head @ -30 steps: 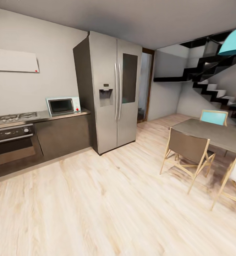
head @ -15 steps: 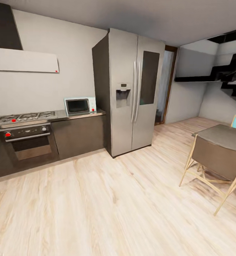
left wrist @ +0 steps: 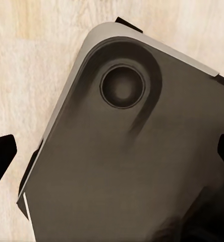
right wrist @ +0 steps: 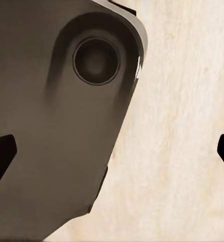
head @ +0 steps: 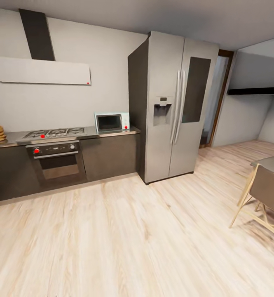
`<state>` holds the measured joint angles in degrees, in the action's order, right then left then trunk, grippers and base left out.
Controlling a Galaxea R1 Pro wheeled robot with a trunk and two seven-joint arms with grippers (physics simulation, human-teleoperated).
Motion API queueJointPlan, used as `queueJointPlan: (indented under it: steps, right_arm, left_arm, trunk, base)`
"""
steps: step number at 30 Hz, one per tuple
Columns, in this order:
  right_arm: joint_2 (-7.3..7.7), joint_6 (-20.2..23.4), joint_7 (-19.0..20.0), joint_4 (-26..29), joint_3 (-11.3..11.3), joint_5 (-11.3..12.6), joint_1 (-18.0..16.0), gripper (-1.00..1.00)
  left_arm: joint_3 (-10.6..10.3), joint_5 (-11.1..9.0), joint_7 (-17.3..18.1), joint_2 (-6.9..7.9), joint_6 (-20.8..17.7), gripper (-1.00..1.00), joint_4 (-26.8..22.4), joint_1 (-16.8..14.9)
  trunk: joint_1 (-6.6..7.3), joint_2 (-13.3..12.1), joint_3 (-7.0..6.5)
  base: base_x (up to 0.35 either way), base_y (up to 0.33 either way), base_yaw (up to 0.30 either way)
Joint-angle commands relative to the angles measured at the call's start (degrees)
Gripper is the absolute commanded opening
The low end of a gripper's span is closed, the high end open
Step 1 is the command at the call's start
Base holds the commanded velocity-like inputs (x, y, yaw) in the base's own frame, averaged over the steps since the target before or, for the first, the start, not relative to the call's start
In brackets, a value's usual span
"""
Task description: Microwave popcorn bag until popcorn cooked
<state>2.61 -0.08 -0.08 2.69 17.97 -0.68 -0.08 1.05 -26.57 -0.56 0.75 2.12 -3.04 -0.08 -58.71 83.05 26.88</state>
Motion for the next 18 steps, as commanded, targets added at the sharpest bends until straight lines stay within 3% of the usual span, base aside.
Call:
queueJointPlan:
  steps: [1,13,18]
  right_arm:
    - [-0.04,-0.01,-0.01,0.04,0.63,-0.05,-0.01,1.0]
    - [0.1,-0.06,-0.01,0.04,1.34,0.15,-0.01,1.0]
    - [-0.04,-0.17,-0.01,0.04,1.29,0.15,-0.01,1.0]
  left_arm:
    - [0.07,-0.05,-0.06,0.01,0.09,1.0,-0.03,-0.01]
    - [0.09,-0.34,-0.11,0.28,-0.66,1.0,-0.03,-0.01]
    - [0.04,-3.43,-0.06,0.61,-1.09,1.0,-0.11,-0.01]
  trunk:
    - [-0.02,0.02,0.05]
    - [-0.02,0.02,0.05]
    - [-0.02,0.02,0.05]
  base:
    - [0.203,0.0,0.277]
    - [0.303,0.0,0.277]
    - [0.321,0.0,0.277]
